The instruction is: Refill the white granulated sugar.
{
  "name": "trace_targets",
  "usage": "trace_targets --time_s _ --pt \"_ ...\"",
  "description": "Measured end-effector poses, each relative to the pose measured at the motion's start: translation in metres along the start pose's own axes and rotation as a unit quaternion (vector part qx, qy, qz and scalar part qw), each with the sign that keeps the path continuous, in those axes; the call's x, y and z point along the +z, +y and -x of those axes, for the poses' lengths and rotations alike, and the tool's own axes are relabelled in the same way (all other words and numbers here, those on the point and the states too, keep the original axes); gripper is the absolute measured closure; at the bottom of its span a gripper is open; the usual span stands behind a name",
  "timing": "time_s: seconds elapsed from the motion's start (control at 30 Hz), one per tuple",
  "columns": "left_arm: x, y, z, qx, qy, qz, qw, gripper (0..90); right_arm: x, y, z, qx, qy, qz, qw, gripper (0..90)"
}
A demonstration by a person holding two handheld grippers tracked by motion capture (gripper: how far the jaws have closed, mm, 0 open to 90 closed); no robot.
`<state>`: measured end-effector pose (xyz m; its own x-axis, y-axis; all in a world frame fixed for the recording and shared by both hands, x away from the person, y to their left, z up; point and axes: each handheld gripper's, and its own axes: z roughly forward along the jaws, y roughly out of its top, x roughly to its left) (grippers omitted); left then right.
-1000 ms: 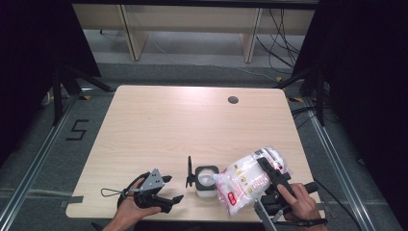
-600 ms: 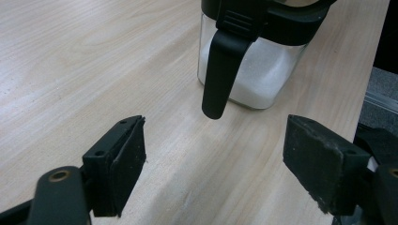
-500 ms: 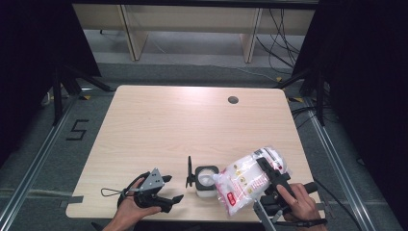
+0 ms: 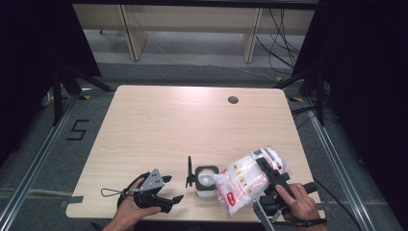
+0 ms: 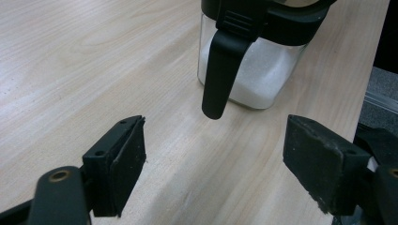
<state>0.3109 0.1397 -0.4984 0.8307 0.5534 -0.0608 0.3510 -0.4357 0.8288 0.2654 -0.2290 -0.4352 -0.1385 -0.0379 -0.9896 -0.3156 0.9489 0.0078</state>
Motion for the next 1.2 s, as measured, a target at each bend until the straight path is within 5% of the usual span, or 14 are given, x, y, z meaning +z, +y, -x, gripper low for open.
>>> trace_targets --time_s 0.07,0.13,0.23,0.33,0.4,0.43,0.57,0.63,0.73,0.87,1.0,1.07,1.13,1.2 --pt "0.0005 -0.0002 0.0021 -0.019 0.001 0.002 0.9998 20.9 0.0003 0.0 0.0008 -0.004 0.002 0.0 1.0 50.9" --pt "0.0001 -0.0004 -0.0002 0.001 -0.003 0.0 1.0 20.9 0.0007 -0.0002 0.0009 -0.005 0.001 0.002 1.0 50.9" --pt "0.0001 -0.0002 0.0019 -0.019 0.002 0.0 0.9998 20.9 0.0013 0.0 0.0027 -0.018 -0.003 0.009 0.9998 51.0" --pt "0.0004 -0.0006 0.0 0.001 -0.002 0.003 1.0 21.0 0.0018 0.0002 0.0017 -0.018 0.001 0.01 0.9998 51.0" --pt "0.0004 -0.0006 0.0003 0.001 0.003 0.006 1.0 20.9 0.0023 0.0003 0.0018 -0.019 0.002 0.012 0.9997 50.9" --pt "-0.0001 -0.0001 0.0021 -0.019 0.002 0.0 0.9998 20.9 0.0021 0.0003 0.0019 -0.018 0.002 0.013 0.9998 50.9" --pt "-0.0004 0.0 -0.0001 0.001 -0.004 -0.001 1.0 20.9 0.0016 0.0 0.0023 -0.016 -0.002 0.012 0.9998 50.9" --pt "0.0 -0.0002 0.002 -0.018 0.003 0.0 0.9998 20.9 0.0016 -0.0002 0.0021 -0.014 0.0 0.011 0.9998 51.0" --pt "0.0004 -0.0005 -0.0001 0.001 -0.002 0.003 1.0 20.9 0.0015 0.0003 0.0022 -0.019 0.001 0.009 0.9998 51.0" --pt "0.0004 -0.0002 0.0015 -0.015 0.002 0.0 0.9999 20.9 0.0021 0.0004 0.0021 -0.02 0.001 0.011 0.9997 51.0" --pt "0.0002 -0.0001 0.0003 0.0 0.002 0.003 1.0 20.9 0.0022 0.0005 0.0025 -0.021 0.001 0.011 0.9997 51.0" --pt "0.0005 -0.0003 0.0018 -0.018 0.002 0.001 0.9998 20.9 0.0021 0.0005 0.0025 -0.018 0.001 0.012 0.9998 51.0" --pt "0.0001 -0.0003 0.0001 0.001 -0.002 0.001 1.0 20.9 0.0018 0.0004 0.0026 -0.013 0.002 0.01 0.9999 51.0" --pt "0.0002 -0.0004 0.0011 -0.004 0.002 0.003 1.0 21.0 0.0023 0.0003 0.0022 -0.011 0.004 0.011 0.9999 51.0"
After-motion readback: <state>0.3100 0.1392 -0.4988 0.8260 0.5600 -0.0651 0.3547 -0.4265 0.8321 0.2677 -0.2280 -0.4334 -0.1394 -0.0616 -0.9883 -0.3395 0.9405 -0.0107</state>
